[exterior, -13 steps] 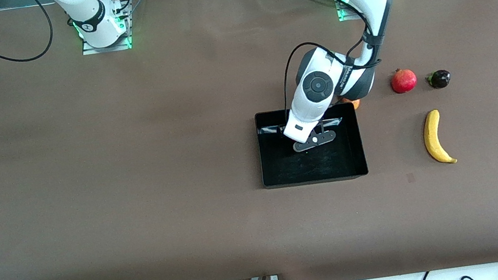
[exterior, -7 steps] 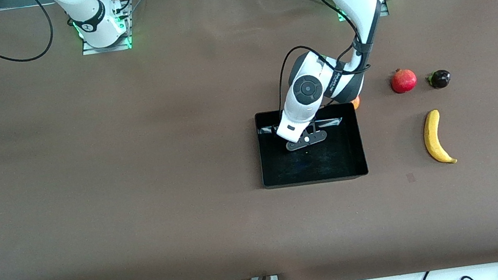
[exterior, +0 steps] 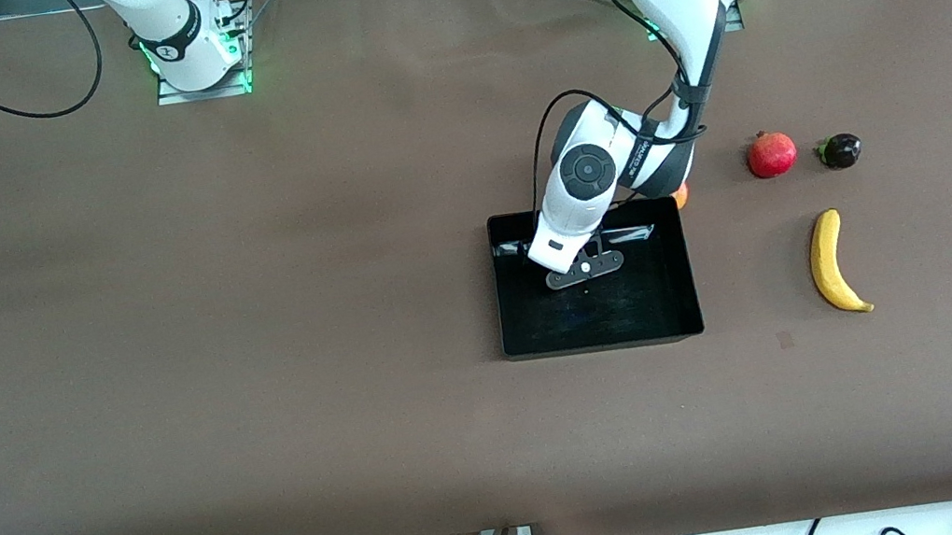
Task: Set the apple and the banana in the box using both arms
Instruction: 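Lower the apple into the box and open the left gripper, then move the left gripper over the yellow banana, then lower the left gripper and grasp the banana, then lift the banana with the left gripper and carry it over the box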
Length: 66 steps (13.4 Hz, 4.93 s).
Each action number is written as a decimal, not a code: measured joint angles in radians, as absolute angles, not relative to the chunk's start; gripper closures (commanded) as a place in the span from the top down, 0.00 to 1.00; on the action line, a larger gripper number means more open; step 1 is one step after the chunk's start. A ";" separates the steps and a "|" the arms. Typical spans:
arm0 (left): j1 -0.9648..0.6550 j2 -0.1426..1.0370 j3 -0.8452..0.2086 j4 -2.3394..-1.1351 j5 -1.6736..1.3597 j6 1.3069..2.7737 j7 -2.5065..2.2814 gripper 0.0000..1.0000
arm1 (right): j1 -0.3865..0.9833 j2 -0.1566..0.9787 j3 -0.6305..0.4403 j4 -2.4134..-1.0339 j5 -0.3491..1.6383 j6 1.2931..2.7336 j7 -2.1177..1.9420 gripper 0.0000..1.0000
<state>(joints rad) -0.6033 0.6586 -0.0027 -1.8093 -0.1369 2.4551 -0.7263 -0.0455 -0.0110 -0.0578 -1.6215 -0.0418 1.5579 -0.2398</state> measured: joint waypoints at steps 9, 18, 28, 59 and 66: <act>-0.601 0.560 0.001 -1.763 -0.137 2.271 -0.758 1.00 | -0.045 -0.011 -0.054 -1.621 -0.042 1.558 -0.240 1.00; -0.392 0.366 0.012 -1.678 -0.137 1.885 -0.566 1.00 | -0.045 -0.011 -0.051 -1.621 -0.042 1.558 -0.240 1.00; -0.084 0.404 0.075 -1.682 -0.061 1.837 0.034 1.00 | -0.045 -0.011 -0.048 -1.621 -0.042 1.558 -0.240 1.00; 0.053 0.653 0.069 -1.755 0.082 2.243 0.199 0.00 | -0.045 -0.011 -0.037 -1.621 -0.038 1.557 -0.240 1.00; -0.120 0.411 0.048 -1.739 -0.058 1.938 -0.087 0.00 | -0.045 -0.011 -0.026 -1.621 -0.038 1.557 -0.239 1.00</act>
<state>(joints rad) -0.1195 0.4107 0.0481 -1.7395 -0.0576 1.9375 -0.0874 -0.0448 -0.0110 -0.0255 -1.6205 -0.0382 1.5573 -0.2394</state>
